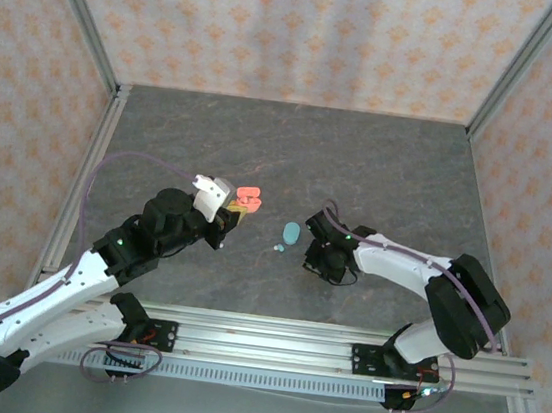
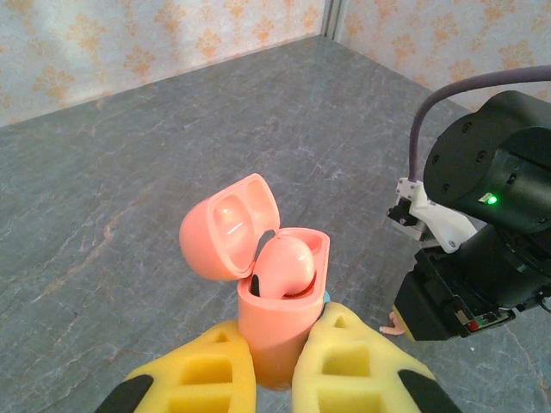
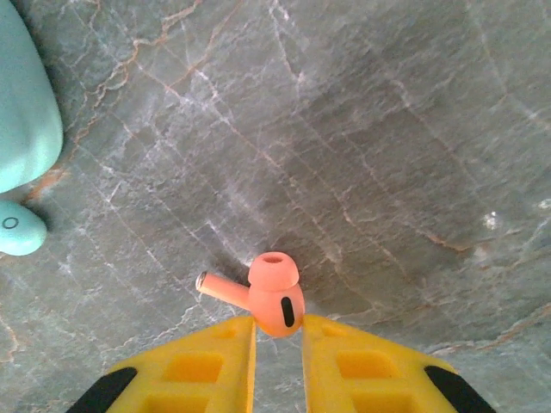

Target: Insert the wireless bluetooth earbuds into the charging case

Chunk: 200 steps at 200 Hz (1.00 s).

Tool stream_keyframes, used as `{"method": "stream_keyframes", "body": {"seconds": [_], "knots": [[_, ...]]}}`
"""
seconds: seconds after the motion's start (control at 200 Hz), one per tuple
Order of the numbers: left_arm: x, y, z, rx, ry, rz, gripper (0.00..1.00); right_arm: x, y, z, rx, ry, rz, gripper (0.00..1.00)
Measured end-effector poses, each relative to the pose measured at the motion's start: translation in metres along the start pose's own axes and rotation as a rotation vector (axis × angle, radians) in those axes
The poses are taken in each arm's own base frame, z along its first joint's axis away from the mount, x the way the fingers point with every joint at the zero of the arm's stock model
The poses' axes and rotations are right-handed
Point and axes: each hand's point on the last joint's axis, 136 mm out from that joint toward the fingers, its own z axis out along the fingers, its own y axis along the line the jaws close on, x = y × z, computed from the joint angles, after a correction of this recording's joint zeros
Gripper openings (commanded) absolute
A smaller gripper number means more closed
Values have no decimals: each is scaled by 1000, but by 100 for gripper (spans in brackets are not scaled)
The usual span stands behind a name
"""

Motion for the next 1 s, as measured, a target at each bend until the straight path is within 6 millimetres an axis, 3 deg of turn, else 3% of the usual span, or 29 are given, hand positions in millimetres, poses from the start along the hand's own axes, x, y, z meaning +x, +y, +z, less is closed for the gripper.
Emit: {"method": "stream_keyframes", "body": {"seconds": [0.325,0.6,0.721,0.821,0.886,1.001], "knots": [[-4,0,-1,1,-9,0,0,-23,-2,-1,74,27,-109,21],[-4,0,-1,0,-9,0,0,-40,7,0,164,90,-379,20],[-5,0,-3,1,-13,0,0,-48,8,-3,215,109,-494,24],[-7,0,-4,1,-20,0,0,-60,11,-8,246,91,-558,36],[-7,0,-5,1,-20,0,0,-68,14,-13,255,71,-570,43],[-6,0,-4,-2,-18,1,0,-78,17,-22,270,36,-529,45]]}}
